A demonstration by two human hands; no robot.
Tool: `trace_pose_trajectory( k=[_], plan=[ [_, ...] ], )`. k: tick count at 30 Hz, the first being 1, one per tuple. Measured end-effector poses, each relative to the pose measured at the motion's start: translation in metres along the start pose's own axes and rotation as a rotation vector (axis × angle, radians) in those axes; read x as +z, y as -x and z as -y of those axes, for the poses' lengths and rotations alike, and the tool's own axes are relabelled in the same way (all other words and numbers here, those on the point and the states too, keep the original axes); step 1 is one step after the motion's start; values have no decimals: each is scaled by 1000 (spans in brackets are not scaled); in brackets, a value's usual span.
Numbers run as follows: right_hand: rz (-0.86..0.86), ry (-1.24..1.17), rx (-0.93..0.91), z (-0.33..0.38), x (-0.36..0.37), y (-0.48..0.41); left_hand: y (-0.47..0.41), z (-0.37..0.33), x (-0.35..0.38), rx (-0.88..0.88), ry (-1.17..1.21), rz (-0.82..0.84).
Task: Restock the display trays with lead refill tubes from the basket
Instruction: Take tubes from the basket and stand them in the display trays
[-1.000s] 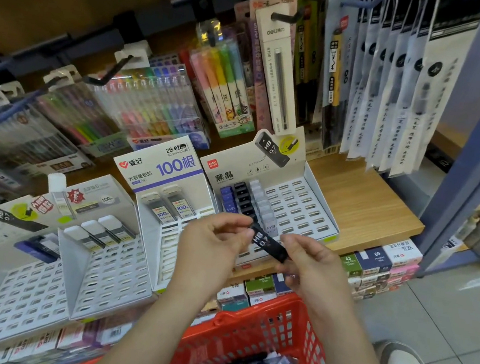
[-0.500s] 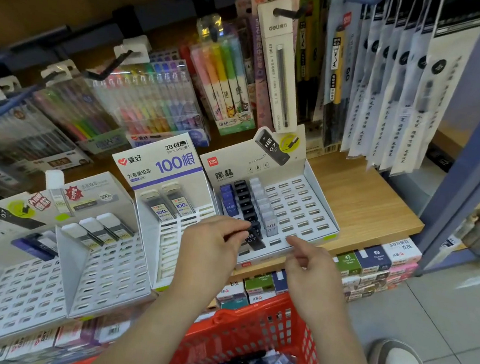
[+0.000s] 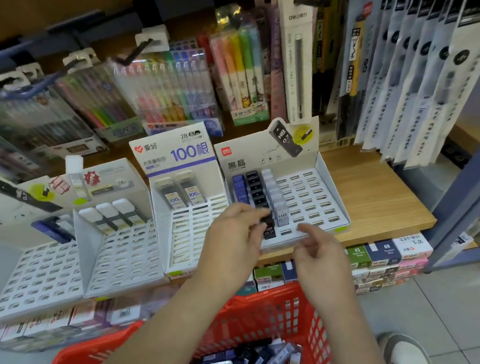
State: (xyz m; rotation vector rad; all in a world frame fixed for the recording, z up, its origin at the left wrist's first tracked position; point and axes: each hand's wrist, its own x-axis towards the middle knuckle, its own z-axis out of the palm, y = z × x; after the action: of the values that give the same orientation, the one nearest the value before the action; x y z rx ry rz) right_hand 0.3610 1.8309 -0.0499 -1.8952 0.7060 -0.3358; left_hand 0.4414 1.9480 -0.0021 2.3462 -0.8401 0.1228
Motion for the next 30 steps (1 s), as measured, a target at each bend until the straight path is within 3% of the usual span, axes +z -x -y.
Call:
trace_pose_trajectory(
  k=[2,5,8,11,16,21,25,30],
  plan=[
    [87,-37,0,9,-8,3,19,1,-12,-29,13,-26],
    [485,-36,33,24,-16,14,70,20,-27,-108,52,14],
    [871,259,84,28,-4,37,136,61,-28,-250,-56,224],
    [1069,612,93,0,29,61,196,106,-20,-415,-162,465],
    [1132,903,168,-79,70,109,267,150,8,-422,-332,779],
    [1160,873,367,-122,89,147,306,154,33,-431,-278,999],
    [971,1030,184,-132,102,164,312,145,39,-421,-348,1056],
    [1004,1104,70,-130,102,159,317,146,47,-362,-376,1103]
  ],
)
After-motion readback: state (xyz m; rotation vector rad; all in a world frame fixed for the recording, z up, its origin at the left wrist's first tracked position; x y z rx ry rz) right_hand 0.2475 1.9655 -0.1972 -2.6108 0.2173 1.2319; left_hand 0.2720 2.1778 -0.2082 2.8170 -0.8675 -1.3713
